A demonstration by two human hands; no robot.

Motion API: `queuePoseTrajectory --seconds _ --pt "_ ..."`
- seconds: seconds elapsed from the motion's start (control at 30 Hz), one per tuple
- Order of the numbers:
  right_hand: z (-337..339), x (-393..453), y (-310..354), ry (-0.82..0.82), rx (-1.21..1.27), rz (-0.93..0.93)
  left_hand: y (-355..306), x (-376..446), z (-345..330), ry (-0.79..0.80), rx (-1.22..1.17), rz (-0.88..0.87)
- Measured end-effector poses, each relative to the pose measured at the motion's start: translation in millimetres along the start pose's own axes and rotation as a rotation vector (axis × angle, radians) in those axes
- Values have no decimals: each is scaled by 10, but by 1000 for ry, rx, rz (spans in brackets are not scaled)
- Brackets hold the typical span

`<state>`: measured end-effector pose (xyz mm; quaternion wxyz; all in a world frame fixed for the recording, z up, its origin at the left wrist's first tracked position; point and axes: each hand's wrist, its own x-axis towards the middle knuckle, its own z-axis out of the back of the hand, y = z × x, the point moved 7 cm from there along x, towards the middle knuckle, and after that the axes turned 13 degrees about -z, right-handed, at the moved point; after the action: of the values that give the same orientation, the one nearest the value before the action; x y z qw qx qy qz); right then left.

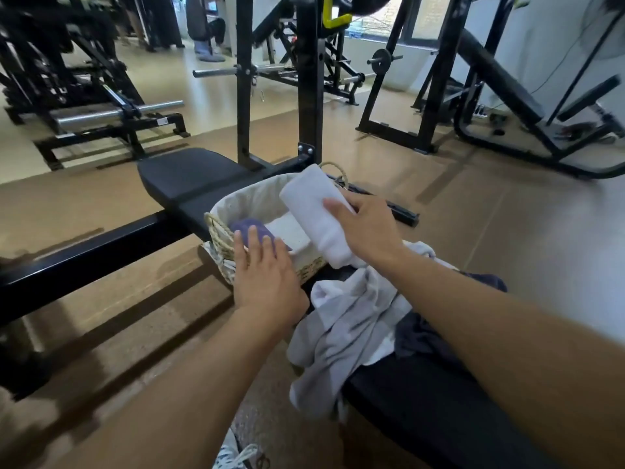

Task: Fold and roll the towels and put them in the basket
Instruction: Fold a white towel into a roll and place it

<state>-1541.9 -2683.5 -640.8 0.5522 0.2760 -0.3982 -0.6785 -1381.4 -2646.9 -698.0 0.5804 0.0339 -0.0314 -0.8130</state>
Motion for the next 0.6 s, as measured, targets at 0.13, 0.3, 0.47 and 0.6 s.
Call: queuePoseTrajectory --seconds 0.13,0.3,0.47,0.6 --pt "-358 450 318 0 -62 18 73 48 22 1 24 28" --pt "-775 862 228 82 -317 -89 167 101 -10 38 55 14" --pt "-1047 1034 -92 206 -597 -183 155 90 -41 16 78 -28" --pt "-1108 1061 -114 253 -697 -203 137 98 -67 -4 67 -25"
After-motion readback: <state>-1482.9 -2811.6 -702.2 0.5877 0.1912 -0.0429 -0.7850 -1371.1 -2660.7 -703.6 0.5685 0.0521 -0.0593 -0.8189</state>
